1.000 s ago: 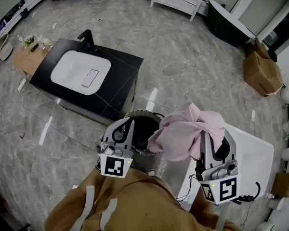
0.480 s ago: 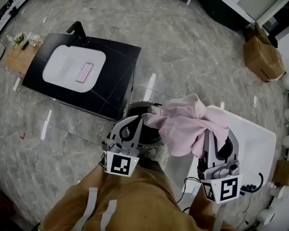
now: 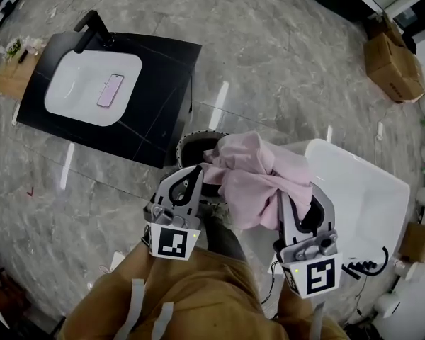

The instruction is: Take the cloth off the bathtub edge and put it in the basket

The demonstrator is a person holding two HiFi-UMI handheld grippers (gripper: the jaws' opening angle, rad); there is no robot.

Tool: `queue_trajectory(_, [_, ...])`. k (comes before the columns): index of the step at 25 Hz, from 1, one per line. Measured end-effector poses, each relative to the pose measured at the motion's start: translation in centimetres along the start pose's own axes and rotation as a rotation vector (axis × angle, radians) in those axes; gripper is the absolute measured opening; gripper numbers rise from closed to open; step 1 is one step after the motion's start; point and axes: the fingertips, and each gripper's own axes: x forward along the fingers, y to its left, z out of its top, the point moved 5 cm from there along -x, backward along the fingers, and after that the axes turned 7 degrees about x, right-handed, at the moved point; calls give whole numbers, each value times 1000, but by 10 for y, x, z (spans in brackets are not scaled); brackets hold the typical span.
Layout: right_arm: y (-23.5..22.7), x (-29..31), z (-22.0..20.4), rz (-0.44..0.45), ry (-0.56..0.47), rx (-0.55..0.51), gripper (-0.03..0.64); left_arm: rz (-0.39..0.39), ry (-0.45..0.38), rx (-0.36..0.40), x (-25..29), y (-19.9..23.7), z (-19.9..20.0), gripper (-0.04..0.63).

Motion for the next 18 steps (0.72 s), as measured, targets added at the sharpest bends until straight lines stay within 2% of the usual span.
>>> queue_trajectory(4, [1, 21, -46, 33, 47, -7, 84, 5, 27, -10, 11, -7, -29, 5])
queue_trajectory(11, [-8, 60, -154, 61, 150, 18, 84, -11, 83, -57, 44, -33, -101, 5])
queue_trajectory(18, [-6, 89, -256, 101, 254, 3, 84, -40, 83, -71, 72, -52, -146, 3])
